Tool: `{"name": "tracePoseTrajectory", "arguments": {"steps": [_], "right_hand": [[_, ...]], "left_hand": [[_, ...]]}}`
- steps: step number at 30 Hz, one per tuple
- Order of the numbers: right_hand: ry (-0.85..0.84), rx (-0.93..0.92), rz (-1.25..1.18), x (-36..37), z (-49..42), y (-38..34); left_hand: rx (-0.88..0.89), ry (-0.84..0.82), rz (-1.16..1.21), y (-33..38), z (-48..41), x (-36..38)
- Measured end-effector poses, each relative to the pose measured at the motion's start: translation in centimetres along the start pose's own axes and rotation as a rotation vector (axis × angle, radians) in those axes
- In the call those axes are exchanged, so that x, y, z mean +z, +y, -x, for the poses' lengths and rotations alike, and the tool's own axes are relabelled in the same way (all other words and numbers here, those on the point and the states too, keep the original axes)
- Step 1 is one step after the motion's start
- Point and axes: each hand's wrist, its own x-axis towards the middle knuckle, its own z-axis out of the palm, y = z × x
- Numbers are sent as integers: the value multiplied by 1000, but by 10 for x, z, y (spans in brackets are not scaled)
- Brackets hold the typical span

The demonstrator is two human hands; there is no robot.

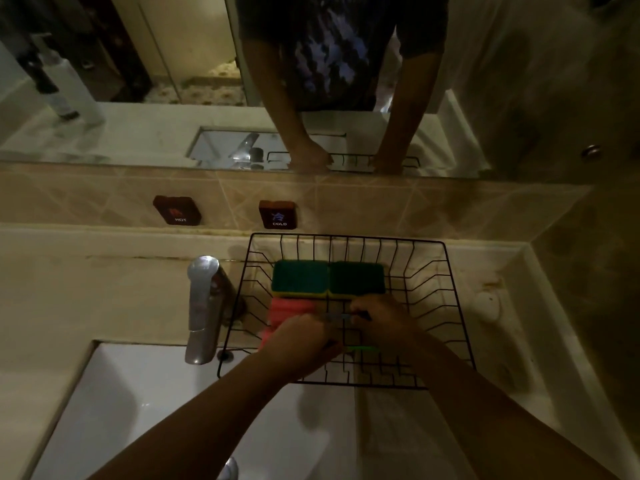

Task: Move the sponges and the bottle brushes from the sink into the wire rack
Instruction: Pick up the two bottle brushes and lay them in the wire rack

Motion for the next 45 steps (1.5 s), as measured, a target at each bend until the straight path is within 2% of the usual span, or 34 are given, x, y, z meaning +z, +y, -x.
{"name": "tracePoseTrajectory", "arguments": {"steps": [8,13,21,31,45], "right_hand": [[-8,-4,4,9,-10,6],[97,-22,-7,15,-6,6],[131,-14,-63,19,-2,5],[161,50,-74,20,1,2],[157,22,-51,22,-1,4]], "left_hand": [[0,-73,16,-9,-8,8],[-16,-99,80,-10,-9,8],[-59,-211,67,-10,-12,7],[-93,-229,90,-11,-14,8],[-140,-240,106,-14,-13,13]]}}
